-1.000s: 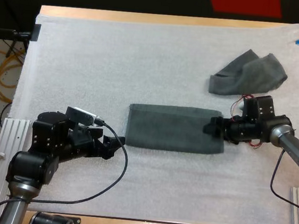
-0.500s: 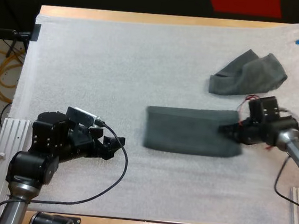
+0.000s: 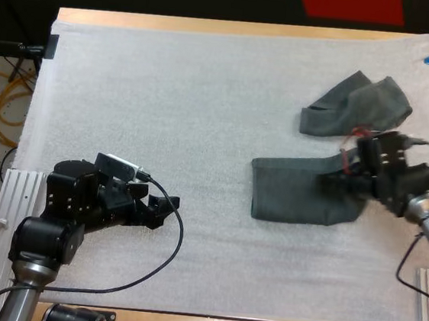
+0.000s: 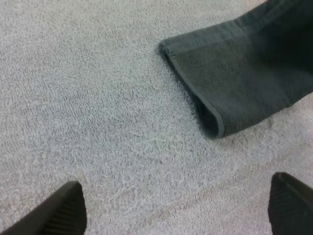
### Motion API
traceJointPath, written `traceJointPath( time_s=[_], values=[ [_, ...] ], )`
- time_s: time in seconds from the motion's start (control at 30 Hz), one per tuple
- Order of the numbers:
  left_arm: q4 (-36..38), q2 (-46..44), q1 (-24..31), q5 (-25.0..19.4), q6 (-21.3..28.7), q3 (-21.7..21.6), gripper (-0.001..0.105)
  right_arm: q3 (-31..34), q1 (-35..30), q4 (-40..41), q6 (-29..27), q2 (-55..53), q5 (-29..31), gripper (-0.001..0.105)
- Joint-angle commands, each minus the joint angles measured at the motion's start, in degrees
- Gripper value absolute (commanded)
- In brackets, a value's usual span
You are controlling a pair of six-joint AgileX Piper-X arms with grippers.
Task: Pick towel from pile fold and stack
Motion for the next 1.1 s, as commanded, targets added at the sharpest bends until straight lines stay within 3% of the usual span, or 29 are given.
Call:
traceJointPath(
  time_s=[0.0, 0.23, 0.4, 0.7, 0.77, 0.8, 0.87, 0.93, 1.0, 1.07],
  values=[
    [0.3, -0.2, 0.0, 0.5, 0.3, -0.5, 0.073, -0.4, 1.3, -1.1, 2.8, 0.8, -3.0, 0.001],
    [0.3, -0.2, 0.0, 2.4, 0.3, -0.5, 0.073, -0.8, 8.0, -10.3, 14.6, 8.5, -10.1, 0.001],
    [0.3, -0.2, 0.0, 3.2, 0.3, -0.5, 0.073, -0.9, 8.8, -14.1, 18.2, 11.7, -14.0, 0.001],
    [0.3, -0.2, 0.0, 3.2, 0.3, -0.5, 0.073, -0.9, 8.8, -16.9, 19.2, 12.1, -17.1, 0.003],
    [0.3, -0.2, 0.0, 3.2, 0.3, -0.5, 0.073, -0.9, 8.8, -17.0, 19.2, 12.1, -17.3, 0.009],
    [0.3, -0.2, 0.0, 3.2, 0.3, -0.5, 0.073, -1.0, 8.8, -17.2, 19.2, 12.1, -17.9, 0.017],
    [0.3, -0.2, 0.0, 3.2, 0.5, -0.5, 0.073, -1.0, 8.8, -17.8, 19.2, 12.1, -19.9, 0.035],
    [0.3, -0.2, 0.0, 3.2, 0.7, -0.5, 0.073, -1.3, 8.8, -19.1, 19.2, 11.9, -23.3, 0.061],
    [0.3, -0.2, 0.0, 3.2, 0.7, -0.5, 0.073, -1.4, 8.8, -20.5, 18.7, 11.6, -27.9, 0.078],
    [0.3, -0.2, 0.0, 3.2, 0.7, -0.5, 0.073, -1.4, 8.8, -21.7, 17.7, 10.7, -31.7, 0.082]
  ],
)
